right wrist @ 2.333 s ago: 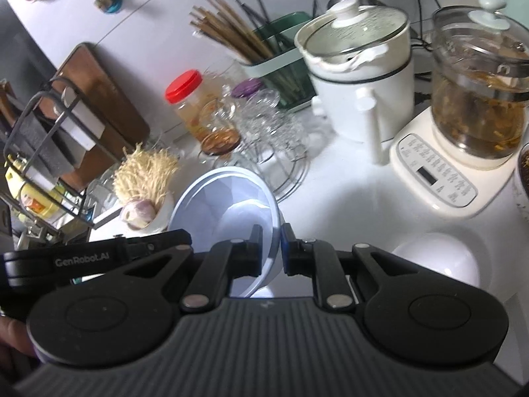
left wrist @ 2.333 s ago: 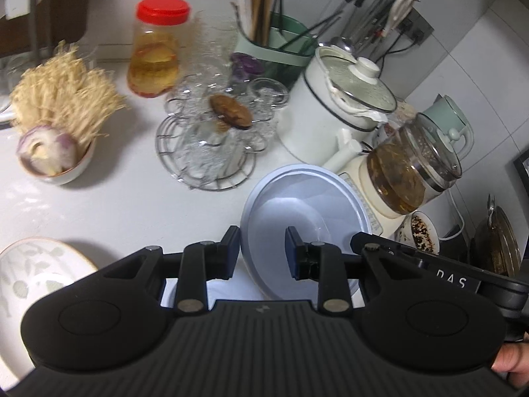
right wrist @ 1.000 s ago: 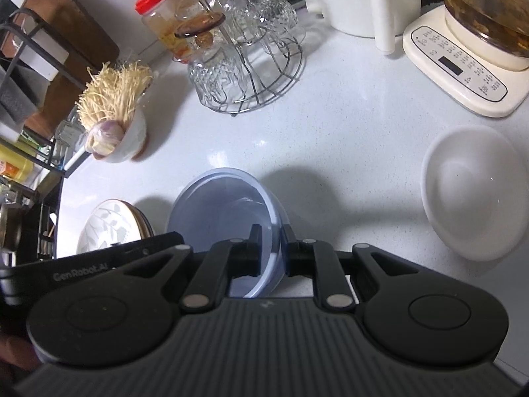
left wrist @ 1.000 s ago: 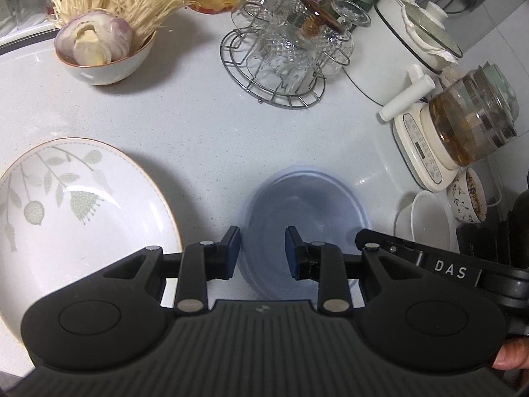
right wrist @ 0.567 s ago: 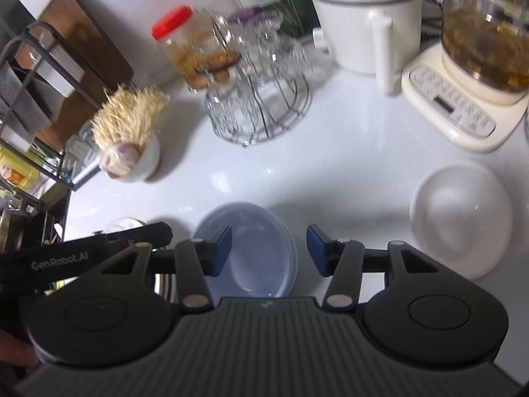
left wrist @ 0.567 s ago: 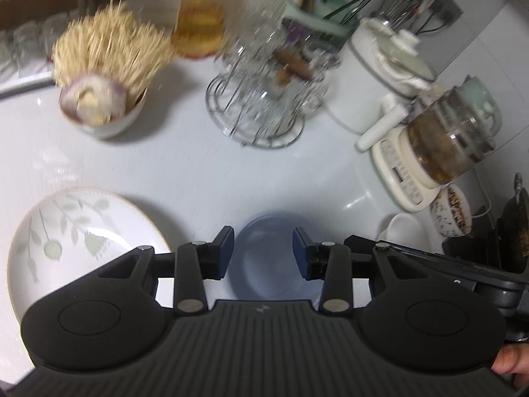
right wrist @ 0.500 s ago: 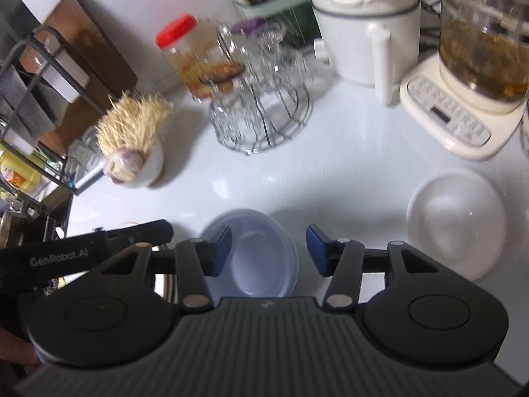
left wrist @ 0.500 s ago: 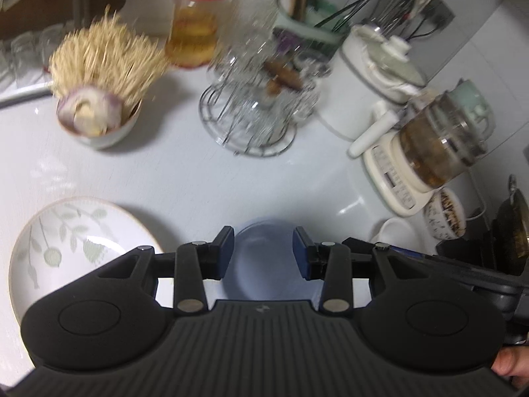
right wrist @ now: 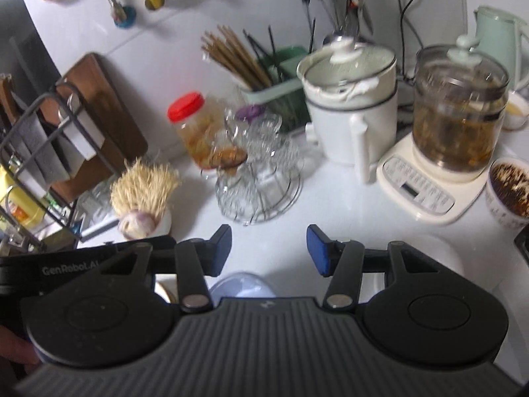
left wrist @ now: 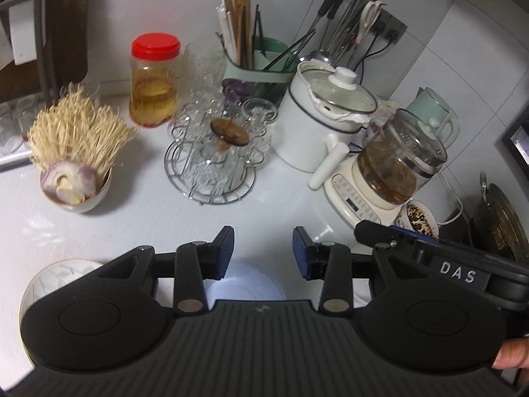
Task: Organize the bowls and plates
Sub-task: 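Move both grippers to the white ceramic bowl by the kettle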
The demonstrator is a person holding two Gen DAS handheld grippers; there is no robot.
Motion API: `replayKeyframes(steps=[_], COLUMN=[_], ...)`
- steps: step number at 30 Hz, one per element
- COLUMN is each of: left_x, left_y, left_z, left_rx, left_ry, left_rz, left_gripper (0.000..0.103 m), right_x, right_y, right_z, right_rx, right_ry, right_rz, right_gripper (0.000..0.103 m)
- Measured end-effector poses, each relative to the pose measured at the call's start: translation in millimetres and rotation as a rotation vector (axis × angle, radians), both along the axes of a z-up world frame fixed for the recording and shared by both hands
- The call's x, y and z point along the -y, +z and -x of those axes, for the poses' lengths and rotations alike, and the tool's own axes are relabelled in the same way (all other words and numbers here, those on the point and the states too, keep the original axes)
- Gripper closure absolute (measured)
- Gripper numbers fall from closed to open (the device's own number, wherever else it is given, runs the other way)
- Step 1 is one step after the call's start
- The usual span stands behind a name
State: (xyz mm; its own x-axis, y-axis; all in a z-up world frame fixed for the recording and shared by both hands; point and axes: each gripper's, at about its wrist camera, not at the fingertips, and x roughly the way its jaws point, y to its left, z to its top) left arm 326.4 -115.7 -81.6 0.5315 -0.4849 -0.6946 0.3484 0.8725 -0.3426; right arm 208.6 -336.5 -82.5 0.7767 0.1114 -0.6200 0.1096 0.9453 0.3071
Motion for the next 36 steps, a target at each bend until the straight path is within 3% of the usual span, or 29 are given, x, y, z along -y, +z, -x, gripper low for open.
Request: replayKeyframes(steps=[15,36], left_x=[43.6,135.7], left_y=[2.2,-11.4], left_z=[-6.3,3.5], left_rx=[0.019,-0.023], left_ry=[-0.124,-0.359], left_rz=[0.007,-0.002], left_gripper=[0.058,0.058], right_x=[32.0,93.7], right_y=[7.7,-6.6], right_z=[19.2,73.0], right_rx=[0.041,0.013], right_ry=[-0.126,-0.377], right_rz=[0.012,-0.001], right_gripper=[0.050,0.050])
